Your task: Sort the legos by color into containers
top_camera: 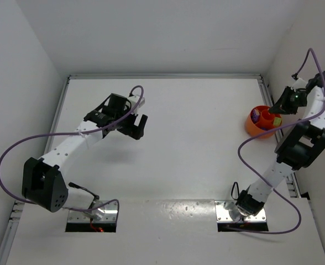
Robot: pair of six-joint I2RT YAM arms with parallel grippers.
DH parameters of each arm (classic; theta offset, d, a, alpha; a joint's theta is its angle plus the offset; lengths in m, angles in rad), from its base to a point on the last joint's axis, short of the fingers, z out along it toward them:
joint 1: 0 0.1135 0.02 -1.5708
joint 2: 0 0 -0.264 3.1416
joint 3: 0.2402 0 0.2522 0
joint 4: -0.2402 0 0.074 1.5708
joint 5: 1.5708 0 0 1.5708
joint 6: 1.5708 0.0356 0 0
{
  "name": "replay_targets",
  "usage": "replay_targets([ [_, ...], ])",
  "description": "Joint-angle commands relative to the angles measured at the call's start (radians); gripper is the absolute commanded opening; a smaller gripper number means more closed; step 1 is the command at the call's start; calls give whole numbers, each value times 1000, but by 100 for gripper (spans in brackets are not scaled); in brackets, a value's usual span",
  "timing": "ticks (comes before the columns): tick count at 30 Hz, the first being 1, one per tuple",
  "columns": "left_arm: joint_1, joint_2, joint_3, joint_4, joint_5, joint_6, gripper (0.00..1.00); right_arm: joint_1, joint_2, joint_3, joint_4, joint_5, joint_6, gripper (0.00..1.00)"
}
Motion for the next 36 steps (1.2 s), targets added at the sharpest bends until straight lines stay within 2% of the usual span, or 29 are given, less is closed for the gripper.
replay_targets([
  [1, 12, -23, -10, 34, -7, -13, 100, 17, 24, 51, 62, 75, 27, 0],
  [12, 21, -23, -10, 34, -28, -22, 100, 26, 84, 69, 95, 109, 54, 1],
  [17, 21, -23, -10, 34, -39, -31, 100, 46, 105, 100, 105, 138, 54, 15],
  [21, 21, -23, -10, 34, -48, -31, 100, 66, 105, 109, 114, 158, 54, 35],
  [27, 21, -35, -10, 34, -67, -31, 100, 84, 105, 127, 114, 143, 44, 34],
  [30, 78, -106, -10, 34, -15, -19, 100, 126, 65, 136, 91, 92, 1, 31],
  [32, 105, -144, -20, 34, -4, 16, 100, 167, 6, 73, 75, 43, -36, 31],
  [35, 130, -140, 2, -81, -121, 68, 100, 251, -59, -6, 91, 14, -91, 31],
  [36, 150, -116, 22, -125, -122, 96, 98, 276, -86, -15, 82, 14, -104, 31],
])
